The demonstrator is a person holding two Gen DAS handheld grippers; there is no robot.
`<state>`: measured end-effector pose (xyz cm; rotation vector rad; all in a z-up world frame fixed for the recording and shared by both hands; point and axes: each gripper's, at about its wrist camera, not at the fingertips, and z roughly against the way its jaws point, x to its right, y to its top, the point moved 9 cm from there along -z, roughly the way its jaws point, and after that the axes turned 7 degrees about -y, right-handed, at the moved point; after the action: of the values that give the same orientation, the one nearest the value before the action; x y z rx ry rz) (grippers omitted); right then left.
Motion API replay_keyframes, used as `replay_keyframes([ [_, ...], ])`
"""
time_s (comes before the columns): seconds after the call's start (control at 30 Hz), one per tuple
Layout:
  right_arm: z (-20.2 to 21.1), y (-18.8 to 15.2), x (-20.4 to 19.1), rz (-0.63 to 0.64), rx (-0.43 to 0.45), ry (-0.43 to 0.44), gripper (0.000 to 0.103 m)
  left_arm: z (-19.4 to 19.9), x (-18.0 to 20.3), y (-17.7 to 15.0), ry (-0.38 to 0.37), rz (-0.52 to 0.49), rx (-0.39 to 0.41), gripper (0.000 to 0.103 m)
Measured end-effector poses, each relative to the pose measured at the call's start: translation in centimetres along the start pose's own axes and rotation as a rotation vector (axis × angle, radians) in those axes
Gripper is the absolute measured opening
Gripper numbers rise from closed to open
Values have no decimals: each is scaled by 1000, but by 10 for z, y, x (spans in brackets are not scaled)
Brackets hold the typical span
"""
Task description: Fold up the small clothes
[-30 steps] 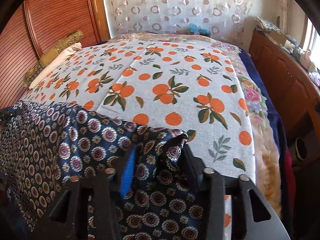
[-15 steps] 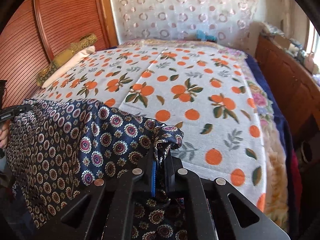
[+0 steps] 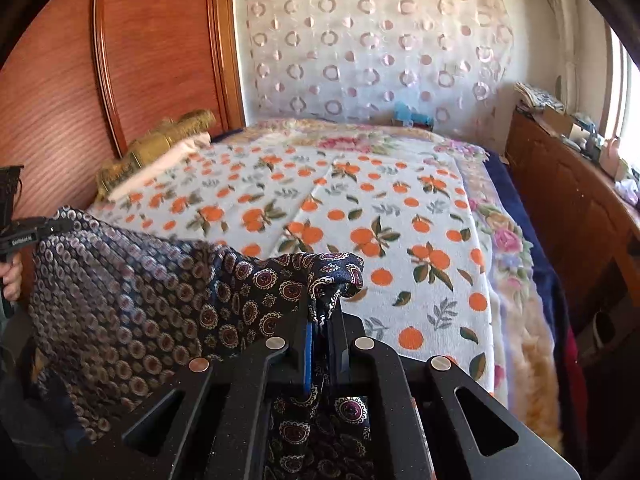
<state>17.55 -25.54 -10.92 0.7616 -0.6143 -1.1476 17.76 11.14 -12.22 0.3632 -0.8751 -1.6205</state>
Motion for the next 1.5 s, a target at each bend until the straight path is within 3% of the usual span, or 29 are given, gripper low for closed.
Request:
replay_keyframes([
  [0.17,-30,-10,4,21,-66,-27,5,7,-13,-2,43,9,12,43],
  [0.3,-51,-15,2,29,-99,-37,5,17,-27,7,34,23,38,48],
  [0.57,-66,-18,3,5,-94,-21,5,-38,-42,3,-9,48,-111,51],
  [0.73,-63,-22,4,1,-89,-17,5,-46,-37,-3,-44,66,-117,50],
  [0.8,-62,-23,4,-2,-88,-17,5,-45,-31,-3,-60,59,-114,45],
  [0.87,-62,-24,4,-6,-87,-15,5,-46,-26,-4,-79,54,-113,23],
  [0.93,-60,-24,3,-9,-85,-16,5,-46,-19,-7,-109,54,-114,9],
  [0.97,-58,-24,2,-10,-78,-16,5,-43,-17,-5,-110,55,-99,7],
  [1.1,-29,-12,0,-16,1,-11,5,-8,4,8,-136,21,-12,6],
  [1.5,140,84,-2,30,335,-23,5,146,78,88,-153,-160,332,5],
])
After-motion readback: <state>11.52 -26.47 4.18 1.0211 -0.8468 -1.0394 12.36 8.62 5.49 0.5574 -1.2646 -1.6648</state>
